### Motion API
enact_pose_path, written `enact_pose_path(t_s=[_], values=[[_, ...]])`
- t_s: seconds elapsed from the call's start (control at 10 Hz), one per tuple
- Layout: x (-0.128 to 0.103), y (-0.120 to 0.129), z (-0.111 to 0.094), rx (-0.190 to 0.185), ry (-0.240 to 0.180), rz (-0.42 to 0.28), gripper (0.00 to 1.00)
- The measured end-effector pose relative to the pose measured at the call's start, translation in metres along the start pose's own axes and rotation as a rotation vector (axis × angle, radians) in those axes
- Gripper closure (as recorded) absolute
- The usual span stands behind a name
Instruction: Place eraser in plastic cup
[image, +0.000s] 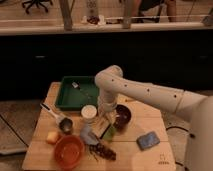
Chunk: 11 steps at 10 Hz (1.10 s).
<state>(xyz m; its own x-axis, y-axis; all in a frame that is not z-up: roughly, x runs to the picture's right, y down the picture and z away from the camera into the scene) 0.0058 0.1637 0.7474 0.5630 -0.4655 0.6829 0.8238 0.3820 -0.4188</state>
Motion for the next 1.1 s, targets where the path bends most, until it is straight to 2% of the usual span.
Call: enact_pose_path(t_s=[0.2, 0.5, 0.6, 1.0, 1.1], values=[[-0.003, 0.006, 0.003, -0.028, -0.031, -0.047, 1.00], [-0.006, 0.014, 0.003, -0.046, -0.056, -0.087, 1.00], [-0.006, 0.018, 0.002, -0.051, -0.066, -0.099, 0.95], [-0.004, 0.024, 0.000, -0.049, -0.077, -0.100, 0.56], [-0.004, 0.025, -0.001, -0.048, -0.078, -0.101, 0.42]])
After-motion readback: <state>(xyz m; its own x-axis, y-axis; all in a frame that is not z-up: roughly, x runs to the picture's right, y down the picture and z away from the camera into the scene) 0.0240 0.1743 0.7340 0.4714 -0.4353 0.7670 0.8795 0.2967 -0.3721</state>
